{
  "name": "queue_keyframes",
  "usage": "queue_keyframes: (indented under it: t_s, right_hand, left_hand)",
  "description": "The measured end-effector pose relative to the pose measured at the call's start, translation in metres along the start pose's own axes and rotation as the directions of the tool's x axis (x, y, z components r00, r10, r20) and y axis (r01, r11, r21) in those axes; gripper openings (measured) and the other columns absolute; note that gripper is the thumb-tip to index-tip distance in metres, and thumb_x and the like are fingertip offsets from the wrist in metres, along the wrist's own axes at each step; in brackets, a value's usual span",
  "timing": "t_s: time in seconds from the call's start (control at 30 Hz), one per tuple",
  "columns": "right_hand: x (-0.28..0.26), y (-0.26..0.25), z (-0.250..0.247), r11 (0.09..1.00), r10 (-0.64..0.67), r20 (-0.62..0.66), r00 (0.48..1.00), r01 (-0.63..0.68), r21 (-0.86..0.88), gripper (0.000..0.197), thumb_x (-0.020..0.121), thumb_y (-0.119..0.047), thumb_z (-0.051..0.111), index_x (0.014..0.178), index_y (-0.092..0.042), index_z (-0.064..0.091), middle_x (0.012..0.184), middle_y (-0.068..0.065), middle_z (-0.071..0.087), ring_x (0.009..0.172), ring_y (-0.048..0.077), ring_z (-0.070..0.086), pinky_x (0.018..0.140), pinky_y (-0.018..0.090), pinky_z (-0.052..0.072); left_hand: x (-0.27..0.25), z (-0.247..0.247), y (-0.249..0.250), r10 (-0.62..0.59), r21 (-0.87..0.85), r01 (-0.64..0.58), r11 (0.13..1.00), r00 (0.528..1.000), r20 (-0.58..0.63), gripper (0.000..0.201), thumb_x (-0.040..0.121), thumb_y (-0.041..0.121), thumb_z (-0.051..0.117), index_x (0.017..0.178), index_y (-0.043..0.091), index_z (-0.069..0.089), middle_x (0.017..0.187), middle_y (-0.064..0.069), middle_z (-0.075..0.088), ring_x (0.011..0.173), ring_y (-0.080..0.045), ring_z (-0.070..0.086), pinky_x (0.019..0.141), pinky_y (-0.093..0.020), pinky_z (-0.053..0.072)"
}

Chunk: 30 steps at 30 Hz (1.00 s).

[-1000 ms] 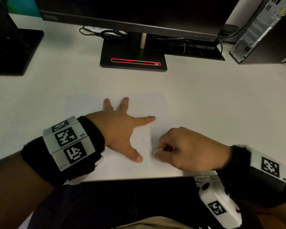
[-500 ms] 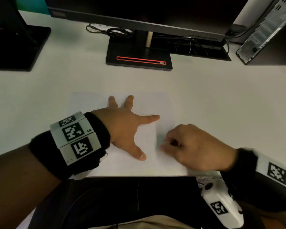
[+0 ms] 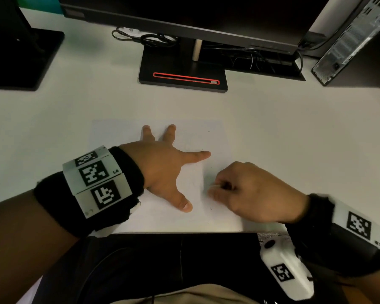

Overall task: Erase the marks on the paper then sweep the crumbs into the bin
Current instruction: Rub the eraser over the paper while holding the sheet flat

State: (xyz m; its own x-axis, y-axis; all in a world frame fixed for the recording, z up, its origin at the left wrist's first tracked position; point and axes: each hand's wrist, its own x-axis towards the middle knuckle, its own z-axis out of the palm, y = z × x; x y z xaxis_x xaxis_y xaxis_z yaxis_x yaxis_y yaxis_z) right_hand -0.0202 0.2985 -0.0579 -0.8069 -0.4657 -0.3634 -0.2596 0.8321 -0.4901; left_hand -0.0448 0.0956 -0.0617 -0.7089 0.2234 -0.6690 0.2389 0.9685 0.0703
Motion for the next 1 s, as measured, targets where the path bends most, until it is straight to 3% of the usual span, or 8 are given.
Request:
queue_keyframes:
  t_s: [0.13, 0.3, 0.43, 0.57, 0.67, 0.8, 0.93, 1.0]
  right_hand:
    - [-0.01, -0.01, 0.008, 0.996, -0.076, 0.107, 0.991, 0.08, -0.027, 0.036, 0.098, -0.033, 0.06, 0.074, -0.005, 0.064, 0.065, 0.01, 0.063, 0.061, 0.019, 0.056, 0.056, 0.022, 0.042]
    - [-0.001, 0.004, -0.004, 1.0, -0.001, -0.005, 1.0, 0.001, -0.01, 0.037, 0.098, -0.03, 0.061, 0.073, -0.003, 0.062, 0.065, 0.012, 0.062, 0.05, 0.011, 0.045, 0.054, 0.022, 0.041]
    - [-0.013, 0.004, 0.001, 0.999, -0.034, 0.102, 0.994, 0.036, -0.02, 0.038, 0.098, -0.039, 0.061, 0.076, -0.008, 0.066, 0.065, 0.006, 0.064, 0.052, 0.01, 0.051, 0.054, 0.022, 0.042]
    - [-0.014, 0.014, -0.005, 1.0, 0.01, 0.04, 0.999, -0.011, 0.021, 0.035, 0.097, -0.035, 0.062, 0.076, -0.007, 0.065, 0.068, 0.006, 0.064, 0.05, 0.005, 0.046, 0.055, 0.02, 0.042]
    - [-0.018, 0.012, -0.003, 1.0, -0.002, 0.105, 0.994, 0.001, 0.016, 0.036, 0.098, -0.036, 0.062, 0.076, -0.007, 0.065, 0.064, 0.005, 0.062, 0.05, 0.005, 0.046, 0.053, 0.019, 0.041]
    - [-0.008, 0.014, -0.008, 1.0, 0.025, 0.006, 1.0, -0.025, -0.001, 0.038, 0.097, -0.034, 0.061, 0.074, -0.004, 0.063, 0.065, 0.009, 0.064, 0.05, 0.008, 0.046, 0.053, 0.023, 0.04]
    - [-0.004, 0.0, 0.002, 0.998, -0.054, 0.118, 0.992, 0.058, -0.029, 0.039, 0.098, -0.035, 0.06, 0.074, -0.004, 0.062, 0.066, 0.012, 0.062, 0.051, 0.01, 0.046, 0.053, 0.025, 0.041]
    - [0.004, 0.005, -0.006, 1.0, -0.013, 0.065, 0.998, 0.015, -0.025, 0.038, 0.098, -0.033, 0.061, 0.073, -0.005, 0.063, 0.065, 0.011, 0.063, 0.051, 0.009, 0.045, 0.053, 0.027, 0.041]
  left_hand:
    - [-0.003, -0.002, 0.002, -0.006, 0.011, 0.006, 1.0, 1.0, 0.007, 0.116, 0.059, 0.087, 0.065, 0.132, 0.075, -0.024, 0.159, -0.01, -0.037, 0.141, -0.06, -0.023, 0.114, -0.067, 0.023]
    - [-0.002, -0.003, 0.002, -0.004, 0.004, 0.004, 1.0, 1.0, 0.011, 0.116, 0.061, 0.086, 0.066, 0.134, 0.074, -0.024, 0.159, -0.01, -0.037, 0.14, -0.06, -0.024, 0.114, -0.067, 0.023]
    - [-0.002, -0.002, 0.002, -0.005, -0.008, 0.005, 1.0, 1.0, 0.018, 0.117, 0.059, 0.086, 0.067, 0.133, 0.075, -0.023, 0.159, -0.008, -0.038, 0.14, -0.059, -0.026, 0.113, -0.069, 0.025]
    - [-0.002, -0.003, 0.002, -0.003, -0.009, 0.003, 1.0, 1.0, 0.017, 0.117, 0.059, 0.086, 0.067, 0.133, 0.075, -0.023, 0.158, -0.007, -0.038, 0.141, -0.058, -0.026, 0.114, -0.068, 0.024]
    - [-0.002, -0.003, 0.002, -0.004, -0.015, 0.004, 1.0, 1.0, 0.019, 0.117, 0.058, 0.086, 0.067, 0.133, 0.075, -0.023, 0.158, -0.007, -0.039, 0.141, -0.058, -0.026, 0.114, -0.069, 0.023]
    - [-0.001, -0.001, 0.0, 0.0, -0.018, 0.0, 1.0, 1.0, 0.011, 0.117, 0.059, 0.086, 0.068, 0.132, 0.076, -0.023, 0.158, -0.006, -0.038, 0.141, -0.058, -0.026, 0.113, -0.068, 0.025]
    - [0.0, -0.001, 0.0, 0.002, -0.008, -0.002, 1.0, 1.0, 0.007, 0.116, 0.058, 0.087, 0.067, 0.131, 0.076, -0.023, 0.159, -0.007, -0.038, 0.141, -0.059, -0.025, 0.113, -0.068, 0.025]
    - [0.0, 0.0, -0.001, 0.006, -0.012, -0.006, 1.0, 1.0, 0.006, 0.117, 0.058, 0.087, 0.067, 0.131, 0.077, -0.023, 0.159, -0.006, -0.037, 0.141, -0.059, -0.025, 0.113, -0.068, 0.025]
